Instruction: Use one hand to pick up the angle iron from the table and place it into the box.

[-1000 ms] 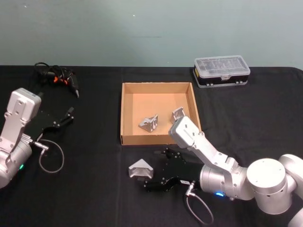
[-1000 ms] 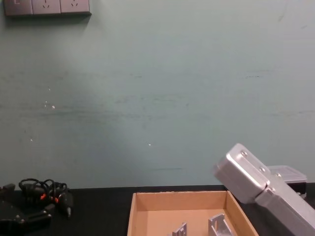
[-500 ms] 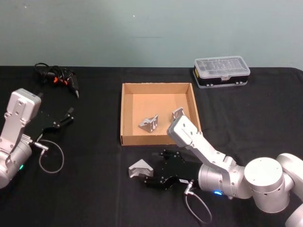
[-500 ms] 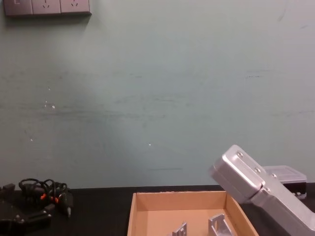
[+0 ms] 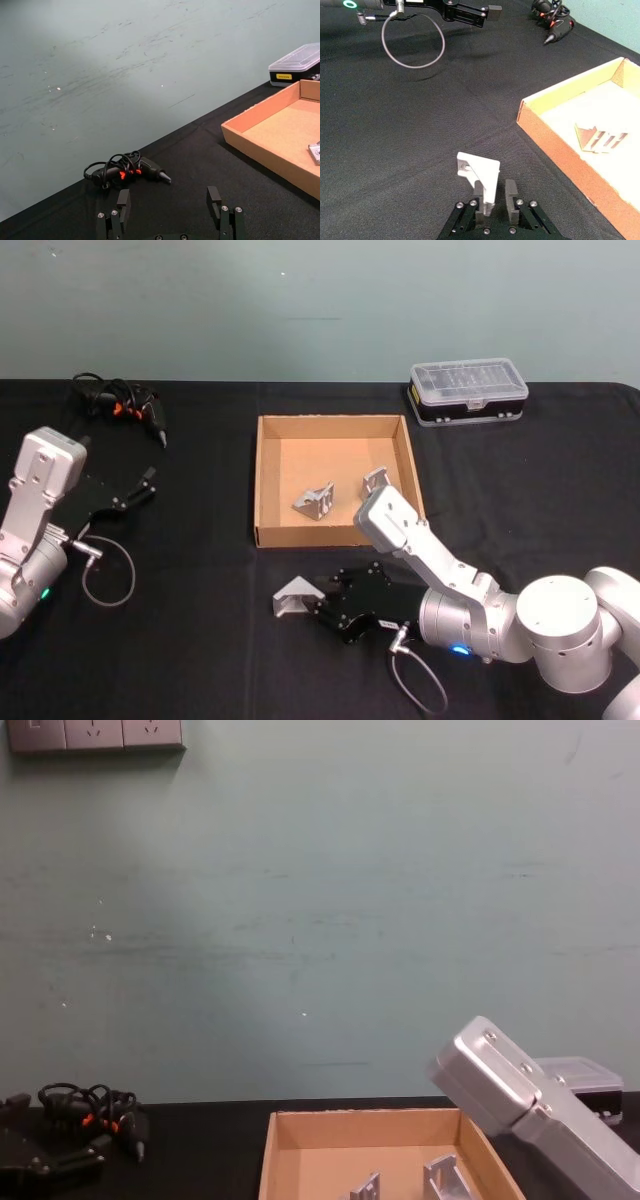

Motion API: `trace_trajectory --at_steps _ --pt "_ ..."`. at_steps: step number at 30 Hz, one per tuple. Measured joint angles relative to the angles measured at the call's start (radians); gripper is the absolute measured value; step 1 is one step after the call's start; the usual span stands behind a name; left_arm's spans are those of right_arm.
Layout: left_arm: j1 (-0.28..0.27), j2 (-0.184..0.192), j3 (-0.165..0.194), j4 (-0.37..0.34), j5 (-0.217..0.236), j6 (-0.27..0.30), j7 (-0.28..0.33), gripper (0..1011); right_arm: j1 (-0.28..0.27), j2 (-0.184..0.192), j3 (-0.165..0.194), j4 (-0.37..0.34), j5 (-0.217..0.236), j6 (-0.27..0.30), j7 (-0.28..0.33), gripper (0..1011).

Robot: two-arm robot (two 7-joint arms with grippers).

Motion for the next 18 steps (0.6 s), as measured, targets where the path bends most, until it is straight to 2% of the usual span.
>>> trace_trajectory --at_steps 8,18 --pt "0.0 0.0 0.0 0.0 0.0 0.0 0.0 1000 -0.007 0.002 0.007 -0.008 0.002 -0.002 -0.003 79" --pt "0.0 0.0 0.0 0.0 0.0 0.0 0.0 1000 -0.029 0.016 0.037 -0.054 0.021 -0.005 -0.017 72"
